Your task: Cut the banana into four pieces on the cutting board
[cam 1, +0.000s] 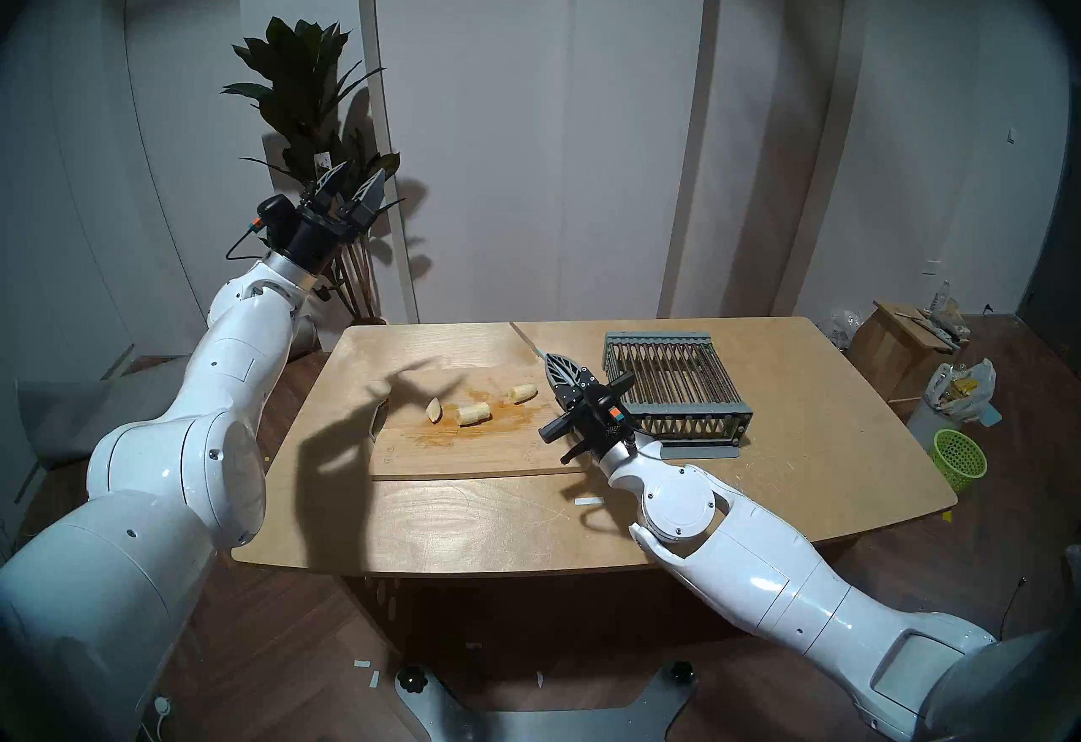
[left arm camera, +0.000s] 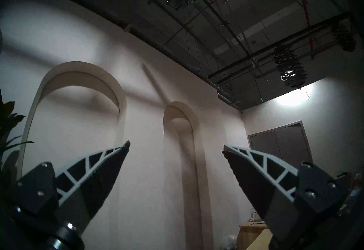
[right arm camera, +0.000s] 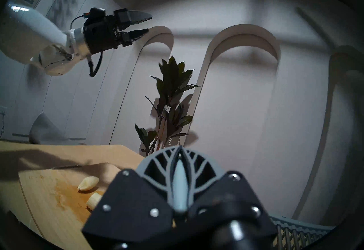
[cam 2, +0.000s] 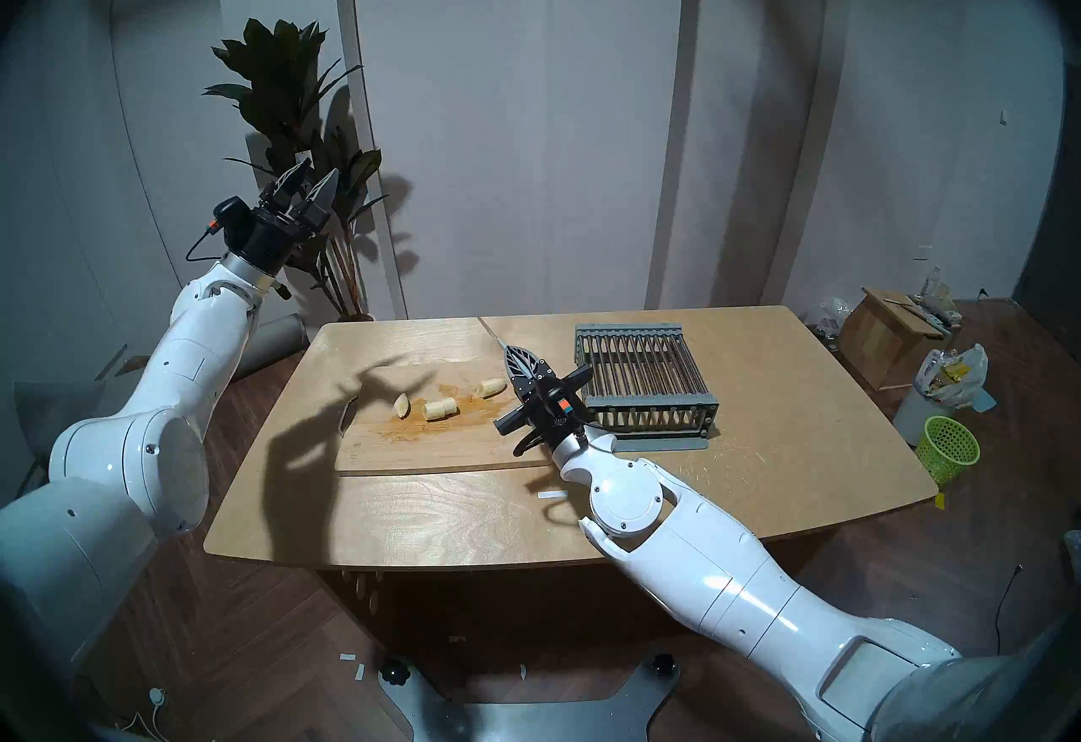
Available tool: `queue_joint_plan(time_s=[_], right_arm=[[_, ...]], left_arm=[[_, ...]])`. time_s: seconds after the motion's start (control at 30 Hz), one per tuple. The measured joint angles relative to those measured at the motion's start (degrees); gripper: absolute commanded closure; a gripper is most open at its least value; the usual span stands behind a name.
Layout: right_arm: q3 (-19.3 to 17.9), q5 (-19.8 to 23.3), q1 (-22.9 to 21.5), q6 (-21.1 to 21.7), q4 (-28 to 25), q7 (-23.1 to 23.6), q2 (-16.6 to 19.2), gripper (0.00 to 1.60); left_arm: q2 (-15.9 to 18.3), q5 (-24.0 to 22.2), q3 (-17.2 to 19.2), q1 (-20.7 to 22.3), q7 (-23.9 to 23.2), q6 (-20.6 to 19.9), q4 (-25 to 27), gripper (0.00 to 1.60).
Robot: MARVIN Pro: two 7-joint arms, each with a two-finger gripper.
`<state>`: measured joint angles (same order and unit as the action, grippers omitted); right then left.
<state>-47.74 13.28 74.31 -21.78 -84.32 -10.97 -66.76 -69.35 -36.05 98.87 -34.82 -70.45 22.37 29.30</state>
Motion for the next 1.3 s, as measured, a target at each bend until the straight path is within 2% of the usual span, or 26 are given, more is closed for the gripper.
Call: queue_joint_plan(time_s=[0.23,0.3,0.7,1.3], right_arm=[[-1.3,6.6,3.5,-0.9,-2.4,-3.0,-1.7,1.6],[-1.8,9.8,5.0,-1.3,-3.1,-4.0,-2.5,1.6],[-4.3,22.7,9.8,-2.8,-6.5,-6.9,-5.1,1.6],[-7.6,42.4,14.0,-3.1,-10.3,-7.9,-8.0,1.6]], left_arm=[[1.7,1.8,-0.1,-3.2,-0.3,0.8,2.5,0.0],[2.4,2.5,-0.1,-4.7,-0.7,1.0,3.3,0.0],[5.1,4.8,0.8,-11.3,-2.0,1.6,6.7,0.0],[6.4,7.1,1.6,-19.1,-3.4,1.8,15.1,0.0]])
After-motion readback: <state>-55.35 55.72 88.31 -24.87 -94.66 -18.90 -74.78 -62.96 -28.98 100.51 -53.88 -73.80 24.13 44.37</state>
